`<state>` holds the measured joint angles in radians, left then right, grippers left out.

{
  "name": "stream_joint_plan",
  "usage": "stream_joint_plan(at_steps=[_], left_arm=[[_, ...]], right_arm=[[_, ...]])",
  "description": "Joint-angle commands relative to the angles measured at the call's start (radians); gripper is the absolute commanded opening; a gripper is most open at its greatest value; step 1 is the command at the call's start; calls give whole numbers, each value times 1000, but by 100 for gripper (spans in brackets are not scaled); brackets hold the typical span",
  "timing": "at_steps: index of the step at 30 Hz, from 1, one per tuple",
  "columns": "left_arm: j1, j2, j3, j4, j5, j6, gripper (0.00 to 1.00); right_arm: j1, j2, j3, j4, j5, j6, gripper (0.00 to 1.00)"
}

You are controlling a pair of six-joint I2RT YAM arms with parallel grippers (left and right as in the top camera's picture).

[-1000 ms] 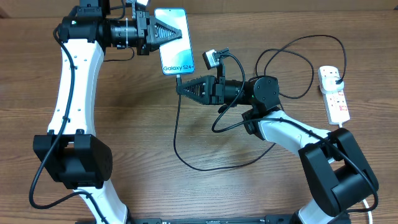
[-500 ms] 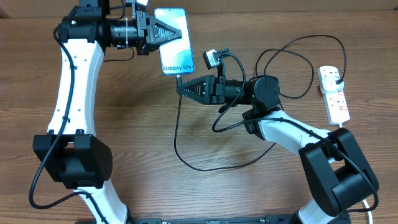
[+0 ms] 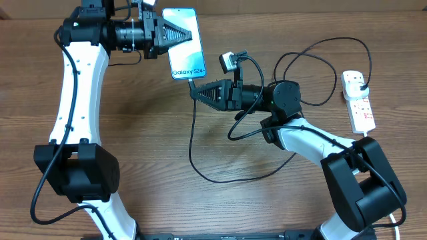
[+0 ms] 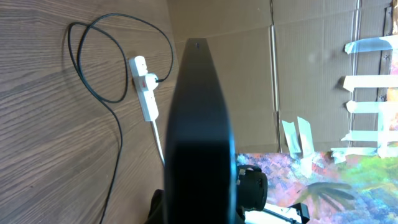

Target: Plug charger to phone and switch on socket

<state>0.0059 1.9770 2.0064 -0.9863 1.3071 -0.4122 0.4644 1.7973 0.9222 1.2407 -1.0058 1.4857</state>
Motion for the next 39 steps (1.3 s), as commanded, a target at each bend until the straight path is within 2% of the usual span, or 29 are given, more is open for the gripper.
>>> stream_joint_plan(at_steps=[1,20,22,23,26,27,29,31,37,39], left_arm=[[-17,-19,18,4,14,9,4],[-42,-19,18,-41,-2,84,4],[-42,-19,18,-41,-2,84,4],[-42,-19,18,-41,-2,83,4],[-38,-19,18,-40,-2,84,4],[-36,-19,18,-40,-2,84,4],[-28,-19,18,-40,-2,84,4],[-16,-19,18,-41,-3,84,4],[25,-19,18,-57,-16,83,4],[34,-19,18,-68,-25,82,4]], right_arm=[[-15,-2,29,4,45,7,4],[-15,-2,29,4,93,7,4],[-15,-2,29,4,90,7,16],[-15,-2,29,4,88,7,29],[-15,-2,29,4,77,7,83],[-15,-2,29,5,71,7,90],[-15,-2,29,5,62,7,97],[-15,-2,29,5,62,7,100],[-37,-2,29,-3,62,6,100],[-55,-2,29,-53,61,0,100]])
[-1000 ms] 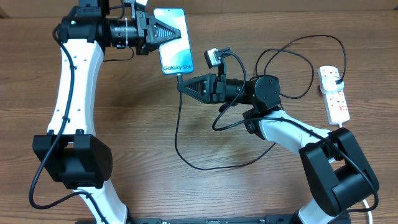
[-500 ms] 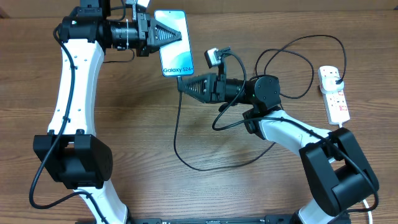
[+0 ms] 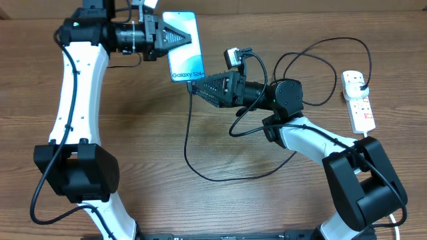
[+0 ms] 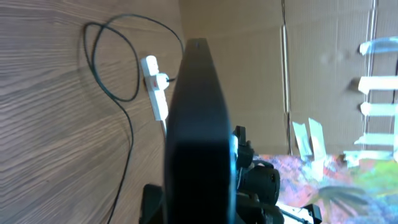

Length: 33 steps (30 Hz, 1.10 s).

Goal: Plug charger to phone and switch on socket
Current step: 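Open the right gripper and move it away toward the power strip, then lower the plugged-in phone toward the table with the left gripper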

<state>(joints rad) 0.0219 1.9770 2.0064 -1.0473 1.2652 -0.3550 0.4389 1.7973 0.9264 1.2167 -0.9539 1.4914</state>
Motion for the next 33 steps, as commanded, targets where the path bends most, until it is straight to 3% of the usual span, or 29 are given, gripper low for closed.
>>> stream_joint_plan(at_steps=[1,5,13,22,33], left_arm=[[23,-19,18,-15,13,25,4],[26,-19,18,-19,12,26,4],[26,-19,18,-23,-75,26,4],[-13,-19,18,-42,-219,26,4],[-173,-7,10,-40,-424,2,4]], right_arm=[[-40,-2,25,-73,5,-26,100],[-88,-2,25,-317,-12,-144,100],[-228,-2,25,-544,-72,-290,100],[-394,-4,25,-1115,21,-638,100],[-435,-180,25,-1378,258,-773,100]])
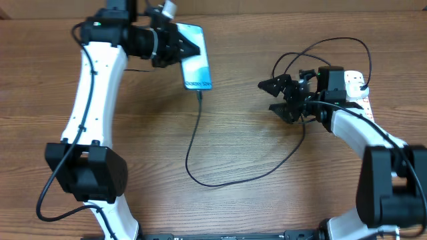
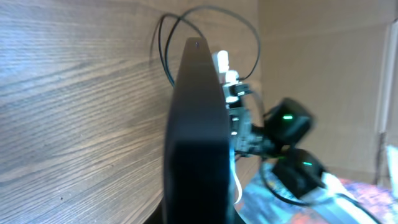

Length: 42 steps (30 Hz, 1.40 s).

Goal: Plug charger to phone and switch on socket
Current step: 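Lower the plugged-in phone toward the table with the left gripper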

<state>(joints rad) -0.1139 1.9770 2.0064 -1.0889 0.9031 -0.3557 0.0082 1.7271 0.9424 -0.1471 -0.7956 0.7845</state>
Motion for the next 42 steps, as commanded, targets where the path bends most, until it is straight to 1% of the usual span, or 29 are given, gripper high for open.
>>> stream_joint_plan(at_steps=[1,7,10,13,16,19,26,30,42], left_arm=[[-50,0,10,2,-80,-13,4],[-111,96,10,21,-89,-53,4],[-134,157,10,47,-42,-56,4],[-159,219,10,86,-11,-103,4],[-191,278,10,129,-12,-151,4],[-222,319,10,145,-32,-157,4],[-296,369,10,181,-187,-225,4],[-318,380,10,211,-209,-258,4],[-325,455,10,196,-225,-258,4]], right_arm=[[-4,-138,9,-30,124,-77,100],[-4,-297,9,-153,243,-124,100],[-4,-364,9,-214,288,-147,100],[-4,-417,9,-256,309,-166,100],[-4,-447,9,-275,309,-166,100],[-4,-459,9,-288,309,-166,100],[-4,-459,9,-318,304,-165,100],[-4,-459,9,-326,305,-165,100],[-4,-459,9,-350,305,-166,100]])
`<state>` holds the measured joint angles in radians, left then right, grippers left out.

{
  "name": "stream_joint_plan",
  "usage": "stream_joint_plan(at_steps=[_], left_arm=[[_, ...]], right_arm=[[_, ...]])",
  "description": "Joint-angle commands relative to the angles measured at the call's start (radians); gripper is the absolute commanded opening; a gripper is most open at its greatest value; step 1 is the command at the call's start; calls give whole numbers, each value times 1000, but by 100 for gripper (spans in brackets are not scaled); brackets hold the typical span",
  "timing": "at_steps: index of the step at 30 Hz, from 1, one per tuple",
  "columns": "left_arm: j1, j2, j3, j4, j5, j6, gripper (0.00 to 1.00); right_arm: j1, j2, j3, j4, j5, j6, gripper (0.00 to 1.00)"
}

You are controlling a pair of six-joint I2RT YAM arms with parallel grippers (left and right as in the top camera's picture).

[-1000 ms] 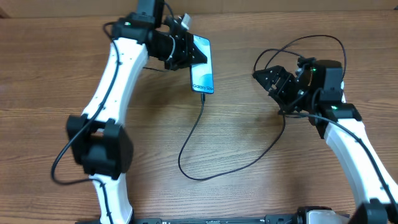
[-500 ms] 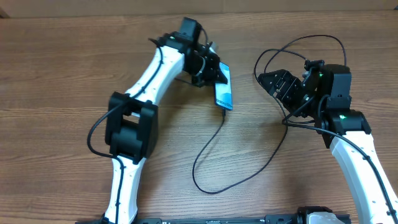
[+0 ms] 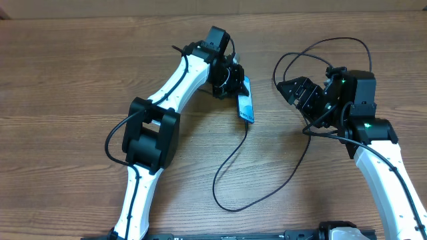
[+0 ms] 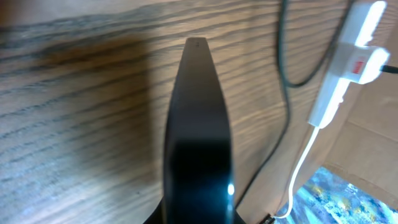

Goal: Plug charger to phone and switch on socket
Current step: 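Lower the plugged-in phone toward the table with the left gripper, then lay the phone flat on the table and open the left gripper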

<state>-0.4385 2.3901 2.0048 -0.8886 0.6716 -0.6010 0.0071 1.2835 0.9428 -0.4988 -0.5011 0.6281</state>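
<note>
My left gripper (image 3: 235, 85) is shut on the phone (image 3: 245, 107), which is tilted edge-up over the table's middle. In the left wrist view the phone (image 4: 198, 124) is a dark edge filling the centre. The black charger cable (image 3: 230, 170) runs from the phone's lower end, loops across the table and rises to the right. The white power strip (image 4: 345, 68) with its red switch (image 4: 359, 62) shows in the left wrist view; in the overhead view the right arm hides it. My right gripper (image 3: 298, 93) is open and empty, right of the phone.
Coils of black cable (image 3: 320, 57) lie at the back right, around the right arm. The wooden table (image 3: 80, 133) runs to a cardboard wall (image 3: 280, 7) at the back. A white lead (image 4: 298, 168) trails from the power strip.
The left arm has carried the phone to the right and lower, from the back left-centre to the table's middle. The right arm has changed pose and now covers the power strip.
First the left gripper held the phone up at the back while the right gripper held the cable end just below it. Then the right gripper was at the phone's lower edge. Later the cable hung from the phone and the right gripper was open, far right. Now the phone is mid-table.
</note>
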Motion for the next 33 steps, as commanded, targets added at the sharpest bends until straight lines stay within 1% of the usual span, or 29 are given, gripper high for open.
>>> stream_joint_plan(at_steps=[1,6,13,33], left_arm=[[-1,47,11,-5,10,-13,4],[-1,76,11,-6,28,-13,4],[-1,78,11,-8,18,-5,4],[-1,78,11,-23,-178,-5,4]], right_arm=[[-3,-16,8,0,11,-9,100],[-3,-16,8,-2,11,-9,100],[-3,-16,8,-2,11,-9,100],[-3,-16,8,-2,11,-9,100]])
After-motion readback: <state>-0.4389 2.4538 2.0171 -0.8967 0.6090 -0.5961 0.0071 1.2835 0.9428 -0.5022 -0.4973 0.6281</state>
